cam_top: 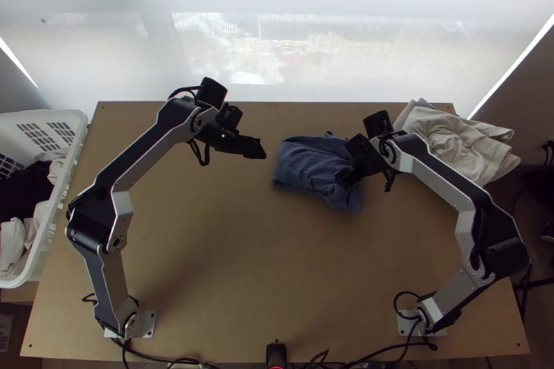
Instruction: Fold the t-shirt
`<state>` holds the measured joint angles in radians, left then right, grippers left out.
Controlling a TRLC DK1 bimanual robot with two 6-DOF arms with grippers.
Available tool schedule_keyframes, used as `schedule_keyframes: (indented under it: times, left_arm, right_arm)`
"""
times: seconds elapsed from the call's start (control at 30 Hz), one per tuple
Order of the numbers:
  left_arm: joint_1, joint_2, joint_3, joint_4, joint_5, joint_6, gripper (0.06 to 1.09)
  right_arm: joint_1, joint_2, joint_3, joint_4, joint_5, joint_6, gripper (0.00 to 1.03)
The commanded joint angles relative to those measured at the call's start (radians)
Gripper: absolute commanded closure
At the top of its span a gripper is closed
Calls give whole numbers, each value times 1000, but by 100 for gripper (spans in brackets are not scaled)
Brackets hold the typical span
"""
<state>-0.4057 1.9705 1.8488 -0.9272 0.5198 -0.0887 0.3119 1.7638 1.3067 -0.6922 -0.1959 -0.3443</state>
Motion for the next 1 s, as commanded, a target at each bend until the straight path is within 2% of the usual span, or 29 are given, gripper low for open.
schedule_keyframes:
  times: [0.0, 0.17, 0.33, 0.47, 0.57, 0.67, 0.8, 0.97]
  left_arm:
    - [2, -25, -49, 5, -3, 4, 10]
    - [2, -32, -60, 5, -6, 1, 10]
    - [1, -65, -103, 7, -6, -3, 10]
    - [1, -101, -145, 13, -7, -3, 10]
    - [2, -128, -161, 14, -10, -3, 10]
    - [8, -157, -174, 14, -15, -3, 10]
    - [24, -191, -206, 16, -17, -3, 10]
    - [44, -223, -264, 34, -15, -2, 10]
  right_arm:
    - [-148, -119, -152, 26, -22, -33, 5]
    - [-160, -175, -147, 26, -23, -25, 5]
    - [-51, -205, -80, 28, -16, -19, 5]
    - [92, -193, -41, 86, 55, -27, 5]
    - [210, -159, -52, 118, 144, -74, 5]
    - [296, -139, -98, 211, 237, -128, 5]
    - [357, -139, -155, 339, 323, -190, 5]
    - [372, -116, -185, 356, 325, -196, 5]
